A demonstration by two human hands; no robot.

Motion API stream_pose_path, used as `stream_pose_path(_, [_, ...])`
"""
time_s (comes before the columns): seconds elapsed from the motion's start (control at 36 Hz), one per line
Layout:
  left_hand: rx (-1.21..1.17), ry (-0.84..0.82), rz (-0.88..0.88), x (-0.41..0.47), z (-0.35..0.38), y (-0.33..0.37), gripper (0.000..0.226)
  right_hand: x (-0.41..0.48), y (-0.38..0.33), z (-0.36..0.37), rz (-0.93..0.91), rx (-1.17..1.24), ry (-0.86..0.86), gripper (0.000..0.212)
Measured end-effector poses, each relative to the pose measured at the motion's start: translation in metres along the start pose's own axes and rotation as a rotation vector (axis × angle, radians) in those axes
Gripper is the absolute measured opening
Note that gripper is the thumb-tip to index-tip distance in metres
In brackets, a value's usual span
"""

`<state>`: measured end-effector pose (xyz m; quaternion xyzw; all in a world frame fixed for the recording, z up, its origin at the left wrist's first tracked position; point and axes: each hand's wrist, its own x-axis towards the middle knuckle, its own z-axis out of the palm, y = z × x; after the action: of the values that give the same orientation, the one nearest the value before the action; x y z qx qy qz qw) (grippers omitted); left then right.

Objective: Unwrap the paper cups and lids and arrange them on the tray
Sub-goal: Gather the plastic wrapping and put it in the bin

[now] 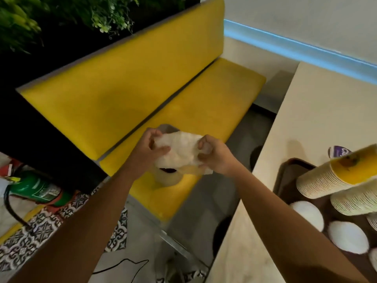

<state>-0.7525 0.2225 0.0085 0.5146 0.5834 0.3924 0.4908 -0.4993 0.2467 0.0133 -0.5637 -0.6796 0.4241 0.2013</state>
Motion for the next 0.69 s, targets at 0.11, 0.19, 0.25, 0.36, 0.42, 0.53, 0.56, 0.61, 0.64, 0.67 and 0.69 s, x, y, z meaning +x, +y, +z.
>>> stream_pose_path(0.11, [0.347, 0.237, 0.07, 0.031, -0.002, -0.03, 0.022, 0.051, 0.005, 0.039, 0.018, -0.058, 0.128, 0.034])
stream_pose_path(0.19, [0.511, 0.306, 0.065, 0.054, -0.009, -0.049, 0.02, 0.084, 0.011, 0.066, 0.035, -0.148, 0.143, 0.024])
stream_pose_path(0.25, [0.541, 0.311, 0.018, 0.07, -0.016, -0.063, 0.018, 0.105, 0.012, 0.082, 0.05, -0.222, 0.09, 0.028])
stream_pose_path(0.36, [0.713, 0.173, -0.081, 0.099, -0.024, -0.087, 0.039, 0.139, 0.016, 0.105, 0.025, -0.533, -0.067, 0.034])
stream_pose_path(0.42, [0.856, 0.029, -0.161, 0.112, -0.022, -0.096, 0.062, 0.151, 0.019, 0.116, 0.008, -0.701, -0.106, 0.041])
stream_pose_path(0.53, [1.121, -0.23, -0.285, 0.125, -0.01, -0.102, 0.074, 0.161, 0.027, 0.131, -0.09, -1.043, -0.172, 0.045])
stream_pose_path(0.56, [1.151, -0.258, -0.305, 0.129, -0.006, -0.103, 0.067, 0.163, 0.028, 0.132, -0.11, -1.074, -0.171, 0.044])
stream_pose_path(0.61, [1.183, -0.302, -0.355, 0.133, -0.001, -0.102, 0.056, 0.164, 0.03, 0.135, -0.132, -1.083, -0.159, 0.042])
stream_pose_path(0.64, [1.186, -0.313, -0.372, 0.133, 0.002, -0.101, 0.052, 0.164, 0.03, 0.135, -0.139, -1.067, -0.146, 0.041])
stream_pose_path(0.67, [1.19, -0.31, -0.374, 0.132, 0.003, -0.1, 0.047, 0.163, 0.03, 0.135, -0.154, -1.046, -0.128, 0.04])
stream_pose_path(0.69, [1.195, -0.295, -0.363, 0.131, 0.005, -0.1, 0.042, 0.162, 0.03, 0.134, -0.166, -1.021, -0.111, 0.039])
